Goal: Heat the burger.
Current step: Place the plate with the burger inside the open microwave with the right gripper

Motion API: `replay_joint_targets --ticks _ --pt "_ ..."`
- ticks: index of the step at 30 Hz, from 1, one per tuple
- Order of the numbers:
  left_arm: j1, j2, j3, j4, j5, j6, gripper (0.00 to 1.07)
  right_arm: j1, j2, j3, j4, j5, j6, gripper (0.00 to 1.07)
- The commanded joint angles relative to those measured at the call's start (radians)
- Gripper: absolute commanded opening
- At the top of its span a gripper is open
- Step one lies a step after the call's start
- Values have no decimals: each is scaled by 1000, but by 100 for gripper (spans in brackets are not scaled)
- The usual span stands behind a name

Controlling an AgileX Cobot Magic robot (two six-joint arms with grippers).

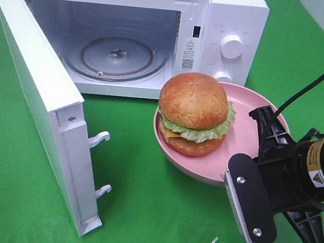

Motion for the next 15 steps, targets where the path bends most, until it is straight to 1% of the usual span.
replay_joint_targets --ticks 1,2,4,5,6,7,10,11,14,15 --pt "0 -15 1 -7 -8 0 100 -5 -12 -11 39 -66 -58 1" --pt "0 -15 1 -7 -8 0 100 -5 -12 -17 68 -67 -115 1" --pt "0 -15 1 -7 -8 0 100 -5 -12 -18 88 -72 -158 1" --pt "0 -15 1 -7 -8 0 100 -19 -12 -20 104 -77 -198 1" --pt "0 -15 1 -7 -8 0 100 -19 -12 -20 104 -77 -198 1" --pt "0 -15 1 -7 -8 0 100 -42 -11 -28 140 -78 -238 1" --pt "0 -15 1 -7 -8 0 100 -53 -11 -34 160 -76 -259 1" --pt "0 -15 1 -7 -8 0 100 -76 -11 -46 214 -74 -331 1" --pt "0 -15 1 -7 -8 0 100 -82 -11 -48 231 -76 -361 1" --pt "0 -15 1 -7 -8 0 100 -92 -11 -49 269 -75 -417 2"
